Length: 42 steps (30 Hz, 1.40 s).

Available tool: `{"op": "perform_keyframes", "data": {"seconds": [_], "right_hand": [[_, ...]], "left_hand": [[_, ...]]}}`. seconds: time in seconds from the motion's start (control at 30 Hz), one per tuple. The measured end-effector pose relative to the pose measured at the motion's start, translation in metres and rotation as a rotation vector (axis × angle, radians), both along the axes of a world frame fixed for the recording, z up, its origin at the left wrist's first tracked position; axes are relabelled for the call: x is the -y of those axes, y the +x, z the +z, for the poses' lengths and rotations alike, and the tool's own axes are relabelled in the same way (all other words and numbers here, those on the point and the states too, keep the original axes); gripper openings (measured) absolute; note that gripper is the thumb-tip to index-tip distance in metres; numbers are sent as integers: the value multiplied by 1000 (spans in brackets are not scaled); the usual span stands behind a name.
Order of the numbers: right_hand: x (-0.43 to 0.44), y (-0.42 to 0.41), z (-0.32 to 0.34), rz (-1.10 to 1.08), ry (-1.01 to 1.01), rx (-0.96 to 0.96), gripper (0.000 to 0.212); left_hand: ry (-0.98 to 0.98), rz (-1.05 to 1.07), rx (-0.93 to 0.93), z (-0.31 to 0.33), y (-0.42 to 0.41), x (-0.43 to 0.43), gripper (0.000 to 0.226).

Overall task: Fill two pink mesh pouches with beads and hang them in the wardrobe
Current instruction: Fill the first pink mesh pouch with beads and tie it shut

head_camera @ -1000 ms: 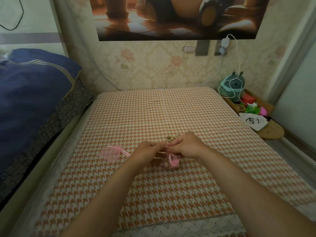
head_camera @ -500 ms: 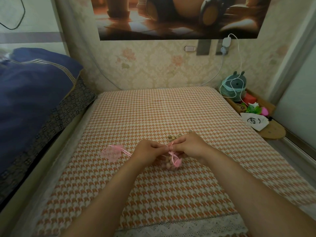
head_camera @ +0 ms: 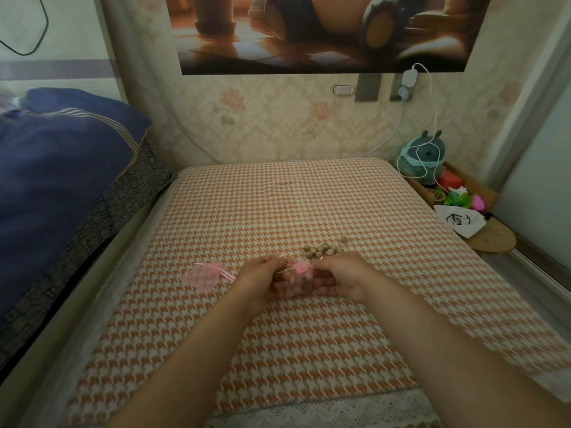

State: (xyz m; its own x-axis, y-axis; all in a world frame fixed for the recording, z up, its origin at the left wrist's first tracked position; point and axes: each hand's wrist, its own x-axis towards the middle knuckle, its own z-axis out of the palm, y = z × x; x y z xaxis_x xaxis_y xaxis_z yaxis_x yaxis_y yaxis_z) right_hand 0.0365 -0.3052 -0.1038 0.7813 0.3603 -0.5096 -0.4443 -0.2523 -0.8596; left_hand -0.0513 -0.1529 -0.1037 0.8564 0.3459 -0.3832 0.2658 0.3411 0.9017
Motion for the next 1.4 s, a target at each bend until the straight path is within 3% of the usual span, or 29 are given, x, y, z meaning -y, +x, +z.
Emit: {"op": "perform_keyframes", "data": {"seconds": [0.13, 0.3, 0.37, 0.47, 0.63, 0.8, 1.1, 1.27, 1.4], "right_hand": [[-8, -2, 3, -93, 108, -95, 13], [-14, -1, 0, -164, 193, -170, 15], [-15, -1, -1, -176, 210, -160, 13], [-15, -3, 0, -164, 174, -67, 8], [-15, -9, -10, -47, -89, 361, 7], [-15, -16, -12, -6, -141, 539, 12], [-15, -41, 5, 105, -232, 574, 24], [-20, -60, 5, 232, -348, 610, 13], [-23, -67, 7, 214, -372, 637, 15]], "left_hand": [[-135, 80, 77, -7, 0, -7, 9], [-3, 59, 129, -10, -5, -10, 10], [202, 42, 138, -12, -8, -9, 8], [678, -29, 181, -17, -12, -8, 10], [967, -60, 260, -26, -12, -8, 12], [823, -4, 203, -29, -11, -7, 17], [817, 59, 220, -25, -33, -5, 16], [1095, -1, 232, -18, -58, -1, 10], [1008, 28, 264, -22, -64, -3, 16]]}}
